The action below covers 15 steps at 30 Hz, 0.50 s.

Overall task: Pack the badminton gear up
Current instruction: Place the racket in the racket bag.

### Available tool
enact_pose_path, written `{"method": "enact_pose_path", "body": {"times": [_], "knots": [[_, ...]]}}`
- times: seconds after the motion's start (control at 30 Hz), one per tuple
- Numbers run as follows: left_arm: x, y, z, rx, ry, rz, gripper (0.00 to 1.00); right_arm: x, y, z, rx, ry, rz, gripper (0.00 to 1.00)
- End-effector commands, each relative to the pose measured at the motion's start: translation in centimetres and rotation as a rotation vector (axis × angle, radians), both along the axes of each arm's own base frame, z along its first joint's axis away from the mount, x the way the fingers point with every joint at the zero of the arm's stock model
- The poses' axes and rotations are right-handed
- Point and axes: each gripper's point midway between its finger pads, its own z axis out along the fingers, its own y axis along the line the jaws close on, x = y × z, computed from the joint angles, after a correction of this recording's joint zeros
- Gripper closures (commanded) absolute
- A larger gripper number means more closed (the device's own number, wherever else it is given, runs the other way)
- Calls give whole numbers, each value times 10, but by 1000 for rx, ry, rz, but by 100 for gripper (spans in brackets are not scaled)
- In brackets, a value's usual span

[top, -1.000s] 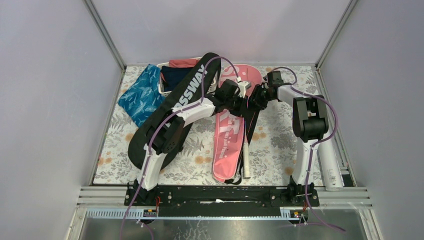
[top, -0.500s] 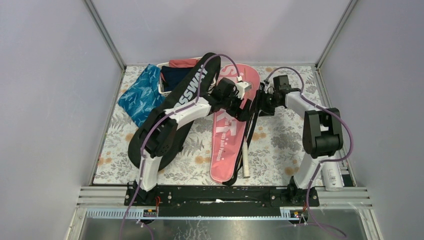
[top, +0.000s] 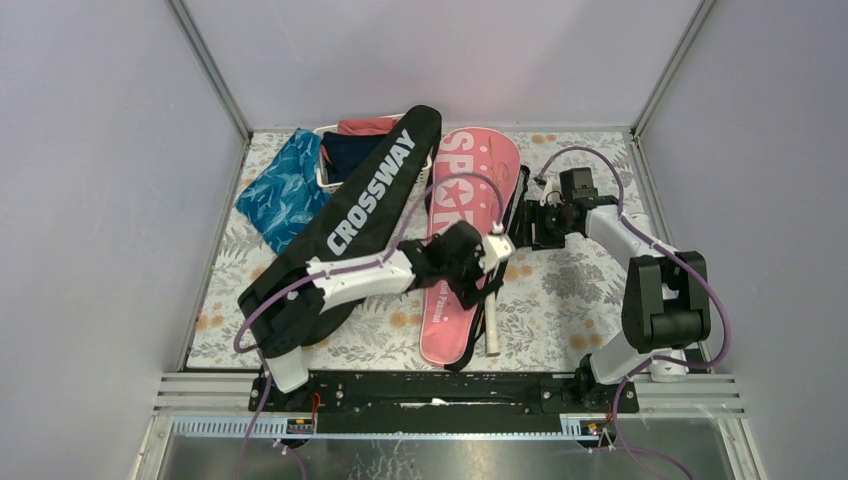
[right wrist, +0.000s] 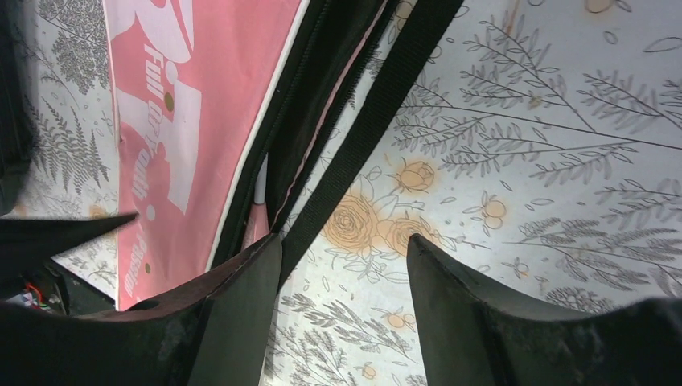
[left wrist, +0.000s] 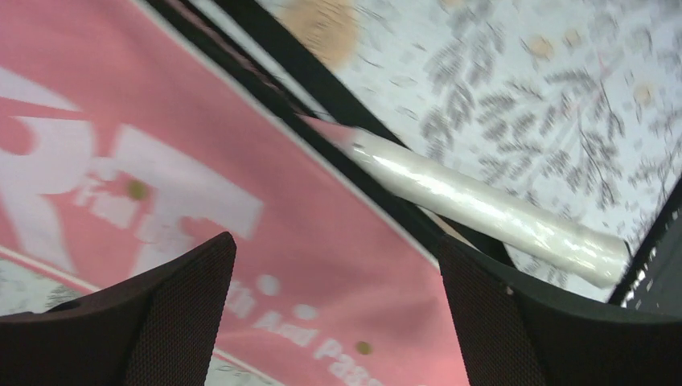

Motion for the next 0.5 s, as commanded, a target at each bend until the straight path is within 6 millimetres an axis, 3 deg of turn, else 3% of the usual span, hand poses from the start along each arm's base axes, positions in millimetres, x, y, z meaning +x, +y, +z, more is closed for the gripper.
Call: {"method": "enact_pose_path", "body": {"times": [0.0, 0.47], "knots": [[-16, 6, -7, 98, -120, -30, 1, -6, -14, 10, -45, -55, 10, 35], [-44, -17, -24, 224, -235, -27, 2, -11, -30, 4, -54, -50, -36, 36]]}}
